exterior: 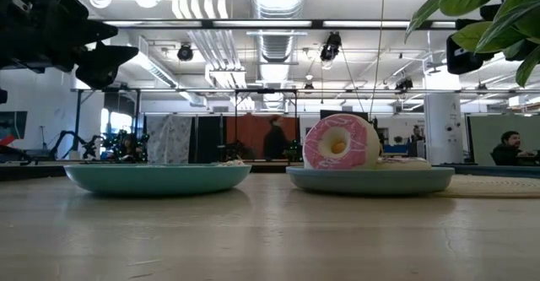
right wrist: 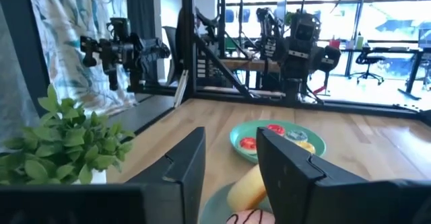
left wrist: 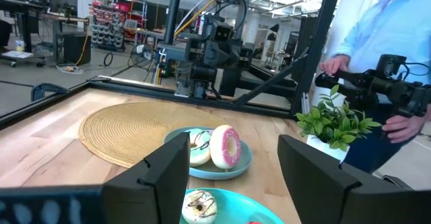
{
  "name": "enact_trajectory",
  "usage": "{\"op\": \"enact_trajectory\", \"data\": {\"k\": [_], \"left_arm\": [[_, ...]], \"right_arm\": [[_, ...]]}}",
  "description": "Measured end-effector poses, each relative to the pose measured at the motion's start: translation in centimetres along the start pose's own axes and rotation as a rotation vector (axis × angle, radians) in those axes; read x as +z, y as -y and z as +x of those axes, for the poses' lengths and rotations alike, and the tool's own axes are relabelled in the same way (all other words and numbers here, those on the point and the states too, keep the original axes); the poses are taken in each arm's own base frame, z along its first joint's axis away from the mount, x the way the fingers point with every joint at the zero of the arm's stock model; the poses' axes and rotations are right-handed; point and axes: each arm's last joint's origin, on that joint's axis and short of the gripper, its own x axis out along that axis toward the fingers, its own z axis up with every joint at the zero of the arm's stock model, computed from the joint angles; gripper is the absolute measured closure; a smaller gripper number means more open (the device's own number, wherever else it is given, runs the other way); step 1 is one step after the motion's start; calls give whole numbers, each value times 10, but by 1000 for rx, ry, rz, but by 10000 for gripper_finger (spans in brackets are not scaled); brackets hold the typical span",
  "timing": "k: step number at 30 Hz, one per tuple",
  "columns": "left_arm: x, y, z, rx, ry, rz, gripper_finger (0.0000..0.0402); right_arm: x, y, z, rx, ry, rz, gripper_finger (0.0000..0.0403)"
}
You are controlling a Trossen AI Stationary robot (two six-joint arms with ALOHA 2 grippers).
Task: Pick & Place donuts
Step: Return to Home Position
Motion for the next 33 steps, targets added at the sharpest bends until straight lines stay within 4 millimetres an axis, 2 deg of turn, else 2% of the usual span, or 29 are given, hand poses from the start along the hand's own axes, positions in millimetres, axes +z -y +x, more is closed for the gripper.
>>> {"op": "enact_trajectory", "data": {"k": [9,20,33], "left_arm": [[0,0,0,0,0,0,202],[0,0,0,0,0,0,202],[0,0,0,0,0,0,202]], "right_arm": [[-2,0,1,-1,-19,8,268],[-2,0,1,-1,-23,9,280],[-2,0,1,-1,-23,9,269]]}}
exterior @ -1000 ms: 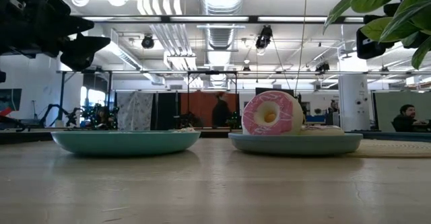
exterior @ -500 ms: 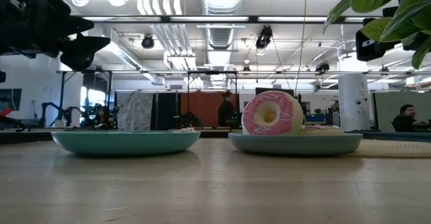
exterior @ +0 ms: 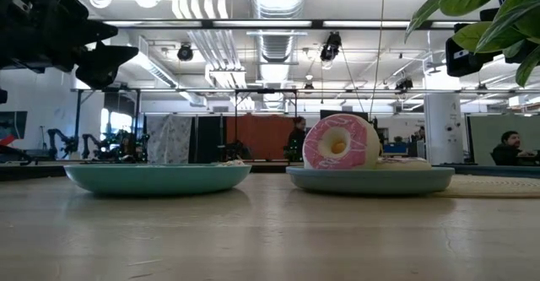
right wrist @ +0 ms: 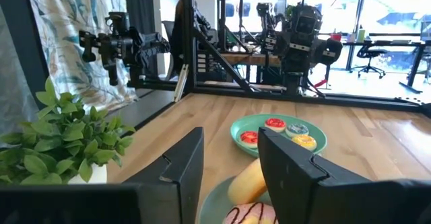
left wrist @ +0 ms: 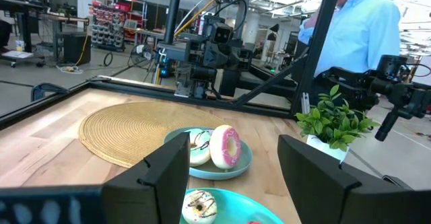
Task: Pick & Place donuts
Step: Return to Home Position
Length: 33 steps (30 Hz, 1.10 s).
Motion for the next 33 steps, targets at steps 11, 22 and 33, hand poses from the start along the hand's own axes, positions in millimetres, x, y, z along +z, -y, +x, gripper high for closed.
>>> {"op": "enact_trajectory", "data": {"k": [11,22,33], "left_arm": [[0,0,0,0,0,0,202],[0,0,0,0,0,0,202],[0,0,0,0,0,0,202]], "right_arm": [[0,0,0,0,0,0,279],[0,0,0,-1,0,0,266],[0,0,0,-1,0,0,278]]}}
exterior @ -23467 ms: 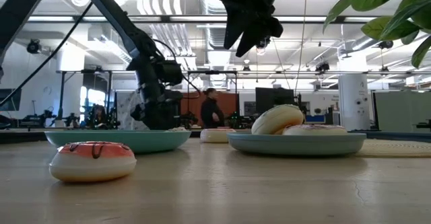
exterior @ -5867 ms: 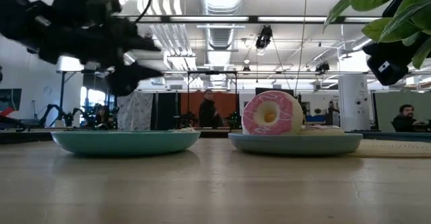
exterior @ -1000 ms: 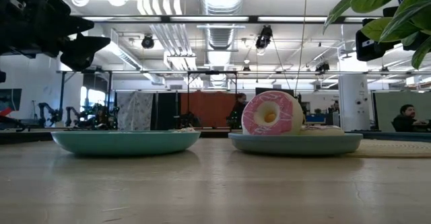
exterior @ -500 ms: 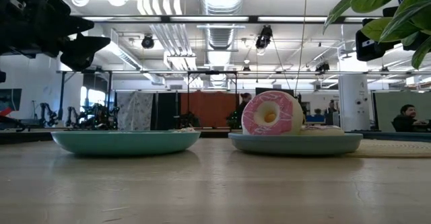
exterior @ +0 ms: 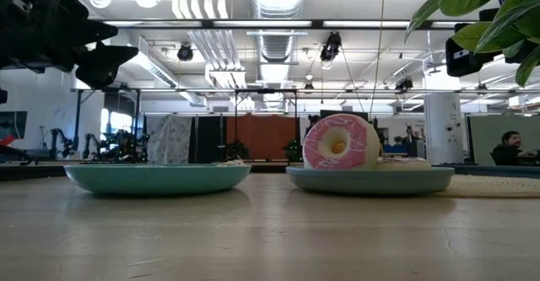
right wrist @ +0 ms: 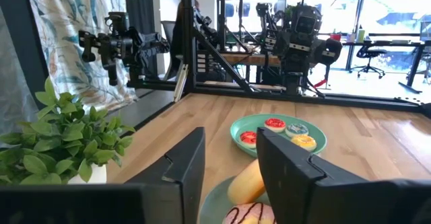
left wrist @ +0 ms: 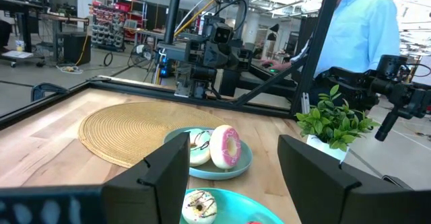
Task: Pick & Place donuts
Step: Return to Home Position
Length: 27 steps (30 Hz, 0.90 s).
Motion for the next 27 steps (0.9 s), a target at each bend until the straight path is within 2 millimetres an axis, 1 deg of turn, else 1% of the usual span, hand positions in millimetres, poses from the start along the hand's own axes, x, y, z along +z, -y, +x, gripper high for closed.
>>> {"op": "enact_trajectory", "data": {"k": [15,27], "left_arm": [[0,0,0,0,0,0,202],[0,0,0,0,0,0,202]], "right_arm": [[0,0,0,0,0,0,268],[0,0,0,0,0,0,279]]}}
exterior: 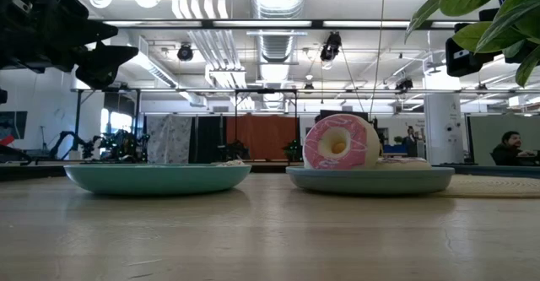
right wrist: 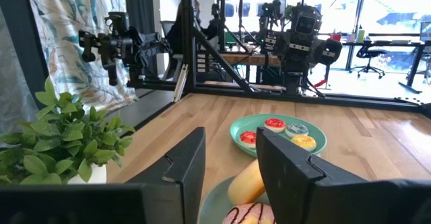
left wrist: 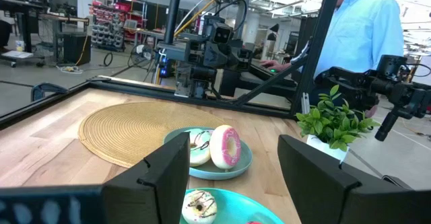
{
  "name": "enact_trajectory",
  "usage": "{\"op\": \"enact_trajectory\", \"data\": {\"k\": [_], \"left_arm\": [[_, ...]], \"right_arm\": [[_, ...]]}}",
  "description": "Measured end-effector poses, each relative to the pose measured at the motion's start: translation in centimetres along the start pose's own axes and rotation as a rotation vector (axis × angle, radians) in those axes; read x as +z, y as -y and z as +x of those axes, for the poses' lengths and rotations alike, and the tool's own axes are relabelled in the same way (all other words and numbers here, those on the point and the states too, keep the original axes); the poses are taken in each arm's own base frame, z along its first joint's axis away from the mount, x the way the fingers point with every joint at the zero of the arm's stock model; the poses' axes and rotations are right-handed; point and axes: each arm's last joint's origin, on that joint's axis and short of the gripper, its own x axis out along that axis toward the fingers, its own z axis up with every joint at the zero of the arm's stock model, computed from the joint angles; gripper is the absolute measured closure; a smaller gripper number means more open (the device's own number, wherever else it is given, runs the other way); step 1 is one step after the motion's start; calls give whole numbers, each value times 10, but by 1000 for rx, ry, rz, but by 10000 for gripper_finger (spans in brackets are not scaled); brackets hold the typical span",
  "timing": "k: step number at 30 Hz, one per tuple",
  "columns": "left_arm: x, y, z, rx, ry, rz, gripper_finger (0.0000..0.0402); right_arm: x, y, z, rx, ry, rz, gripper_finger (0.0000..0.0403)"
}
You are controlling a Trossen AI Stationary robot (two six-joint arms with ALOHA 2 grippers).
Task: Pick & Place donuts
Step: Return to Home Position
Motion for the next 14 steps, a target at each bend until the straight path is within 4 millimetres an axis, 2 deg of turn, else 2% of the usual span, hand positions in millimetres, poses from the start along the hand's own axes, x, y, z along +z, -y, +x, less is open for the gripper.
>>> {"op": "enact_trajectory", "data": {"k": [14], "left_arm": [[0,0,0,-1,0,0,202]], "right_arm": [[0,0,0,0,0,0,266]]}}
